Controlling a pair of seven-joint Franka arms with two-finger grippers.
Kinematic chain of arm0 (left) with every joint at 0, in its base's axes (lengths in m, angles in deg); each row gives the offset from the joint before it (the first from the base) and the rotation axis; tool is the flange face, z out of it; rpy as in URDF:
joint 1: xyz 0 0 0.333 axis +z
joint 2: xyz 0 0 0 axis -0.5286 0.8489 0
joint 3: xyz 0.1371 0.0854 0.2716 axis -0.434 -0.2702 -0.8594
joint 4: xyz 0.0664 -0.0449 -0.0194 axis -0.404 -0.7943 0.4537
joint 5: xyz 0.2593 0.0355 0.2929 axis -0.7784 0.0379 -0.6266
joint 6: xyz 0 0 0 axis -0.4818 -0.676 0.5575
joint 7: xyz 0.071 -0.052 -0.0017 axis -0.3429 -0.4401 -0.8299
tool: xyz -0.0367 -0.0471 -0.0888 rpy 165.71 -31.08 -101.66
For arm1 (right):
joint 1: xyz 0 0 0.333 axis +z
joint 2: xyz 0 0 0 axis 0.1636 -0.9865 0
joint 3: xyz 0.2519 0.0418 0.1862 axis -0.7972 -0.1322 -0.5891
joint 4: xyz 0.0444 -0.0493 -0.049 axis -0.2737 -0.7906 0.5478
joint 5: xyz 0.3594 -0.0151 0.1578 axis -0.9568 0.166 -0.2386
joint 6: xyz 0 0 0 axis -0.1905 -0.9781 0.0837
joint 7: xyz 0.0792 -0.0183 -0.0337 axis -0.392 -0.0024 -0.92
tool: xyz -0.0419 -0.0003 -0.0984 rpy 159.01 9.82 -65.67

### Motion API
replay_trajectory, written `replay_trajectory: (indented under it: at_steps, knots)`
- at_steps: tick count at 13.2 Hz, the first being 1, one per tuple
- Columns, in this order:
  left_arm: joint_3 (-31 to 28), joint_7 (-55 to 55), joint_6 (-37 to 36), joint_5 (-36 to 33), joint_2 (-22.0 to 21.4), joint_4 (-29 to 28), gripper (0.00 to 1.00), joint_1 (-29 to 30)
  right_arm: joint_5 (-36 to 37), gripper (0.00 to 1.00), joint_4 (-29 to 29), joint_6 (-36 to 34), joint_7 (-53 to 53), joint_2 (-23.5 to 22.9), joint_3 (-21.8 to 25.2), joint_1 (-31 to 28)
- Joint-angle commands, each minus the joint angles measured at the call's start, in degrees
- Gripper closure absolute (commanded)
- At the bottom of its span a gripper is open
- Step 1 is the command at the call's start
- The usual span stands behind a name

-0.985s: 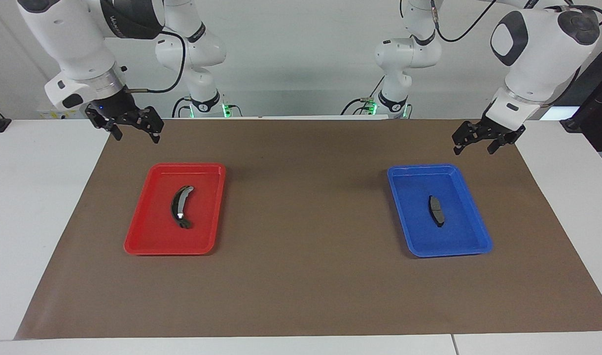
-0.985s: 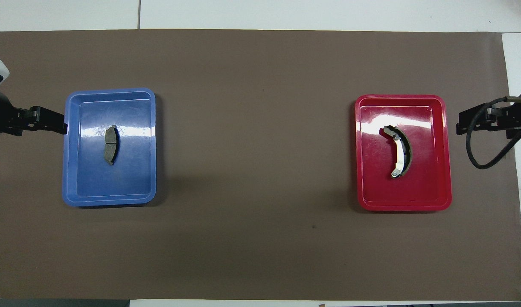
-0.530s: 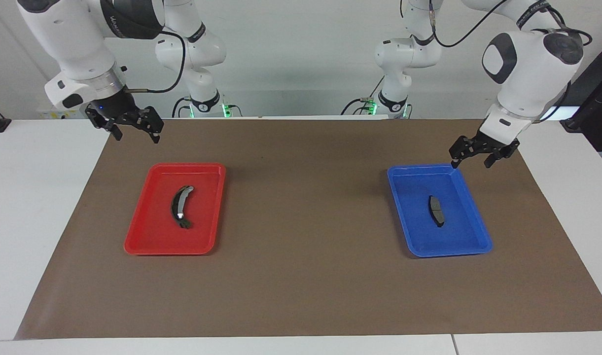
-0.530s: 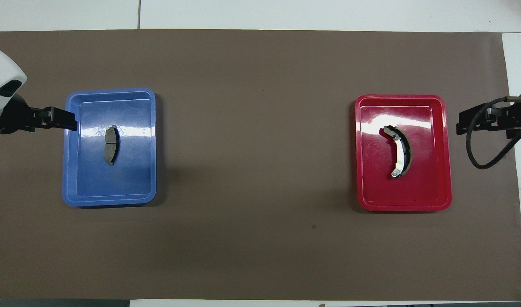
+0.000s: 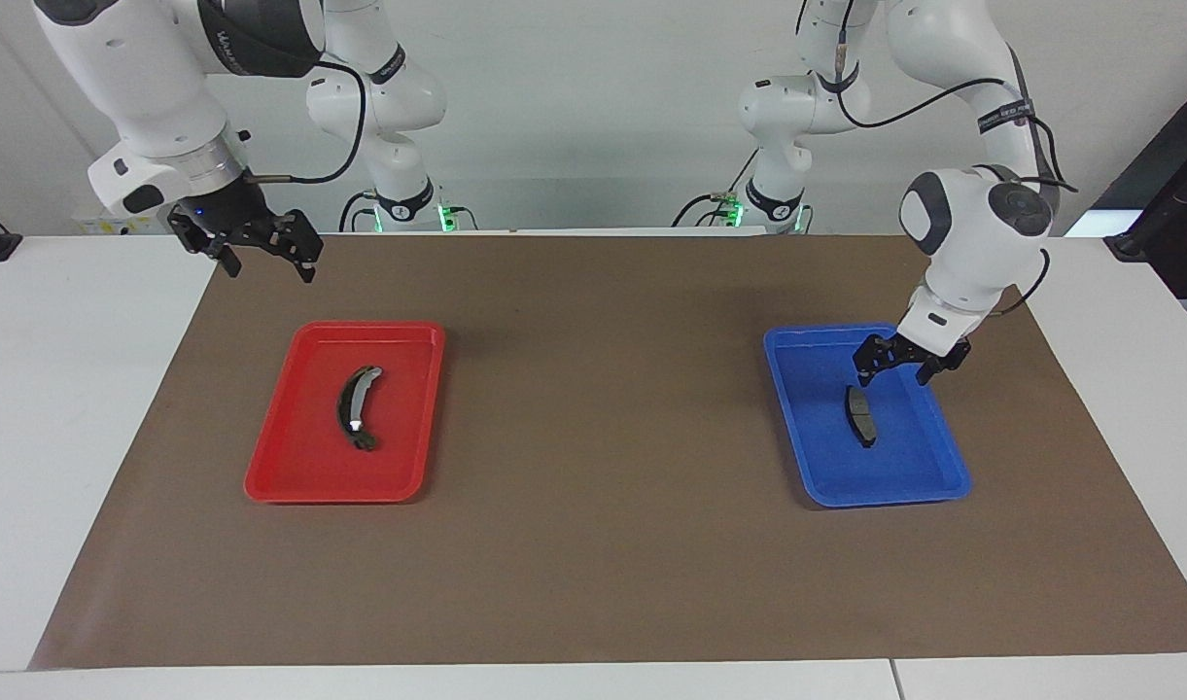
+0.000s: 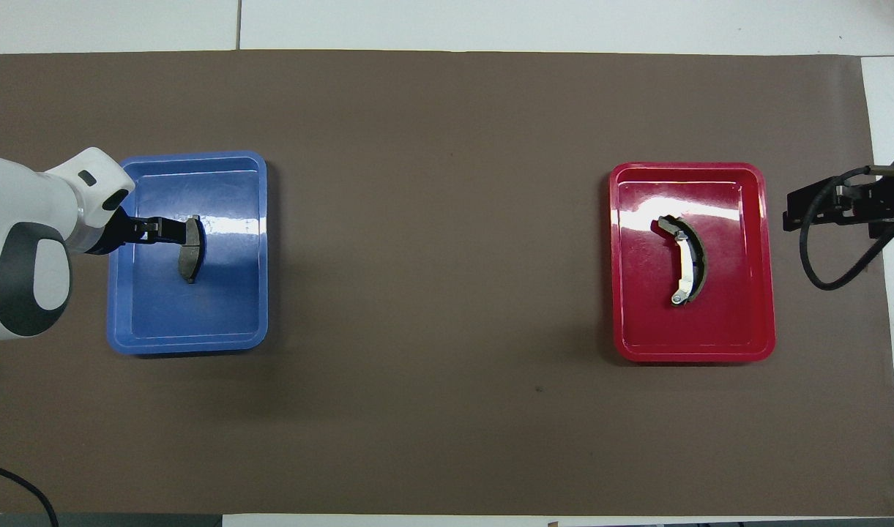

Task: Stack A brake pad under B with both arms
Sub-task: 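Grasp the blue-tray pad with the left gripper while the right gripper reaches the red-tray pad, then lift the pad with the left gripper while the right gripper grasps the red-tray pad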

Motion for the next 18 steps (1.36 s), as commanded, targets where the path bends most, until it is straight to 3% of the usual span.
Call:
replay_trajectory:
  at_steps: [1, 6, 8, 9, 10, 12, 15, 18]
  knots:
    - [0.3, 0.6, 7.9, -0.6, 0.8, -5.0, 0.01, 0.4, -1.0, 0.01, -1.4, 0.9, 1.1, 1.2, -0.3, -0.6]
    - [0.3, 0.1, 11.4, -0.6, 3.9, -7.0, 0.02, -0.5, -1.0, 0.01, -1.4, 0.9, 1.1, 1.2, -0.3, -0.7]
    - [0.3, 0.2, 13.4, -0.6, 4.2, -7.0, 0.06, -0.4, -1.0, 0.01, -1.9, 1.1, 0.6, 1.2, -0.3, -0.7]
    - [0.3, 0.4, 13.4, -0.6, 4.3, -7.0, 0.14, -0.4, -1.0, 0.01, -4.3, 3.4, 0.6, 2.1, -0.3, -0.7]
    - [0.3, 0.4, 13.5, -0.6, 4.3, -7.0, 0.28, -0.3, -1.0, 0.01, -9.4, 10.5, -0.1, 3.9, -0.3, -0.6]
    - [0.3, 0.0, 13.2, -0.6, 4.2, -7.2, 0.76, 0.2, -1.0, 0.01, -17.8, 18.3, -3.2, 5.0, -0.3, -0.4]
    - [0.3, 0.1, 11.7, -0.6, 2.9, -6.6, 0.94, 0.2, -1.8, 0.01, -23.5, 28.8, -4.9, 1.0, -0.3, -0.6]
    - [0.4, -1.4, 1.8, -0.5, -1.4, -2.3, 0.94, -1.6, -4.8, 0.01, -33.8, 44.6, -8.6, -1.3, -0.3, 0.0]
